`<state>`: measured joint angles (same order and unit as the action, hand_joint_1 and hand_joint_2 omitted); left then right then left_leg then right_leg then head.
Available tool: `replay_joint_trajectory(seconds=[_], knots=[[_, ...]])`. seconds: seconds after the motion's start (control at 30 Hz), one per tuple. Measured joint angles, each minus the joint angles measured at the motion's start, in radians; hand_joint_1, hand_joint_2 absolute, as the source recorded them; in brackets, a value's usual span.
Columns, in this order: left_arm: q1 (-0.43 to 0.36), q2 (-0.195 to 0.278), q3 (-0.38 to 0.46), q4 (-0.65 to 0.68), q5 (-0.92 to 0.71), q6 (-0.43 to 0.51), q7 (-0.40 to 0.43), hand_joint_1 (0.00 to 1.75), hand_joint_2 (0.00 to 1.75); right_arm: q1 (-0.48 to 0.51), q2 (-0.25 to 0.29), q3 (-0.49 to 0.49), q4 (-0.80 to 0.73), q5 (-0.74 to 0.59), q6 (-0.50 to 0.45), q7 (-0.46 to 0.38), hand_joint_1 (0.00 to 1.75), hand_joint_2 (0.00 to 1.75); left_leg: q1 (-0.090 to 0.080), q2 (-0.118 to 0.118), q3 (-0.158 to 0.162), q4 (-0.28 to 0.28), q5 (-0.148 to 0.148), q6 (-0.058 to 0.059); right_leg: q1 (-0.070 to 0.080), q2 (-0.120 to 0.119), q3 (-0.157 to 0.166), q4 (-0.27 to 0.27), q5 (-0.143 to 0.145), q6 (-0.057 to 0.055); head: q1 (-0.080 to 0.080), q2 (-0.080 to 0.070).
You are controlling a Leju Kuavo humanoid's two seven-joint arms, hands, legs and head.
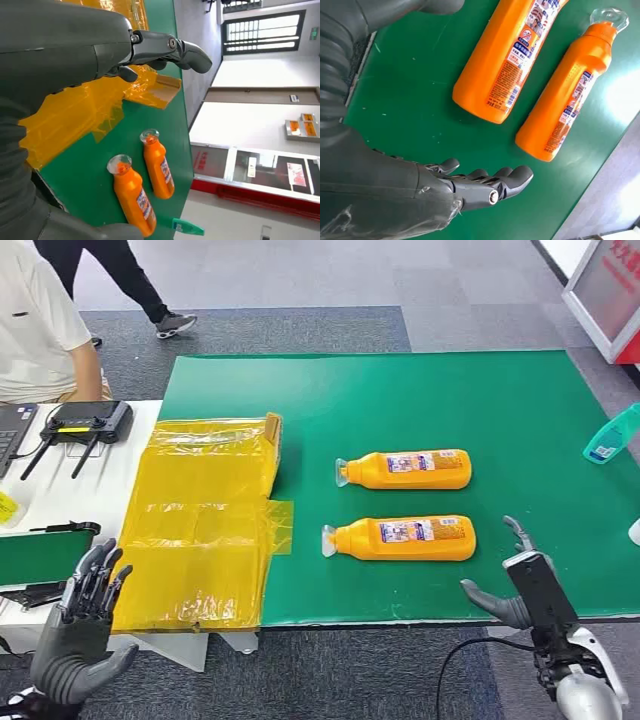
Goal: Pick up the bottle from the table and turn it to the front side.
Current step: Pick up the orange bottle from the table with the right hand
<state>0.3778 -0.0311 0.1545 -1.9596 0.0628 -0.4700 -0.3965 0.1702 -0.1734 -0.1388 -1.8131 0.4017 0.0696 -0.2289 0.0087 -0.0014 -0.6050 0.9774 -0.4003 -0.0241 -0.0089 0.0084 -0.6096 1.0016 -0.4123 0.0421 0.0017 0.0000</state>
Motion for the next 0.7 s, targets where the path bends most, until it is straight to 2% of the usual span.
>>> replay_joint_trajectory(seconds=[0.23,0.7], knots=[[-0.006,0.001,0.000,0.011,0.005,0.000,0.004,0.00,1.75,-0.023,-0.017,0.031,0.018,0.001,0.000,0.013,0.00,1.75,0.000,0.000,0.000,0.000,0.000,0.000,0.000,0.000,0.000,0.000,0.000,0.000,0.000,0.000],[-0.036,0.024,0.000,0.033,0.013,0.003,0.016,0.00,1.75,-0.125,-0.101,0.076,0.063,-0.002,0.038,0.048,0.00,1.75,0.000,0.000,0.000,0.000,0.000,0.000,0.000,0.000,0.000,0.000,0.000,0.000,0.000,0.000]])
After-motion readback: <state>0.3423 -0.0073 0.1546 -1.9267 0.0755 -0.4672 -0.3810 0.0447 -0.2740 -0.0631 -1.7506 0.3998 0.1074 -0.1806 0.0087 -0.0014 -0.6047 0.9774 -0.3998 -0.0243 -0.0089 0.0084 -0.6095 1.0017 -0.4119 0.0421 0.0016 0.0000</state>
